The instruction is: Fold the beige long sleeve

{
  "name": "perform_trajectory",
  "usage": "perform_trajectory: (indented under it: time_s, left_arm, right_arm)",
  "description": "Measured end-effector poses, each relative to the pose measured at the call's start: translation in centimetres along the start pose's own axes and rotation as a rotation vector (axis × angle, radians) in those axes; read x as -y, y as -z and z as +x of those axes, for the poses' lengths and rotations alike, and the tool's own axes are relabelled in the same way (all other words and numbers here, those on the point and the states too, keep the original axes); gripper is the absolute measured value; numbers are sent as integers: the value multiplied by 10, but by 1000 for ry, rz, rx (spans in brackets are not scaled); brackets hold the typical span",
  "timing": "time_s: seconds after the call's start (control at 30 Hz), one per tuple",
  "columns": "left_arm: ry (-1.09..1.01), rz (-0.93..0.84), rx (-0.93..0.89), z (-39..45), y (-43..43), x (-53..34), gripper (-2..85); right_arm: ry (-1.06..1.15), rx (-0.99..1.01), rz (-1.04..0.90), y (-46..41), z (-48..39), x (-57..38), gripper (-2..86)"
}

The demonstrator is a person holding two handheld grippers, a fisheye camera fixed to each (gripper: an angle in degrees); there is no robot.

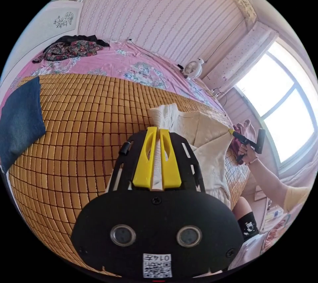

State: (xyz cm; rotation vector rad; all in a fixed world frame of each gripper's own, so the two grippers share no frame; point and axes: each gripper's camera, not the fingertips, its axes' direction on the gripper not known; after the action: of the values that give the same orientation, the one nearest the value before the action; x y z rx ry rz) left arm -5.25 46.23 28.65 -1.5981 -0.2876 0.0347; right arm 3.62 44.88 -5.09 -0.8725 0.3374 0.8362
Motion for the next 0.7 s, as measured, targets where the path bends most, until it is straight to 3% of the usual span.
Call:
perform_trajectory:
  time_s: [0.2,0.27,0.37,0.53,0.7]
  left_arm:
    - [-188,-58,-129,32,82,-100,-9]
    - [-136,-185,-62,28,102,-158,-9]
    - [-39,-223,59,25,130,-210,-8]
    - [-51,-212,148,67,143,-234,-2]
    - [-81,-232,164,114,87,-224,60]
  right_arm:
    - [389,86,8,102,-74,-100,18]
    - [370,28,-144,109,-82,-161,24]
    - [297,-88,-338,100,-76,-221,36]
    - [213,-130,-311,100,-91,-236,61]
    - [268,-34,-282,55,-154,-214,96]
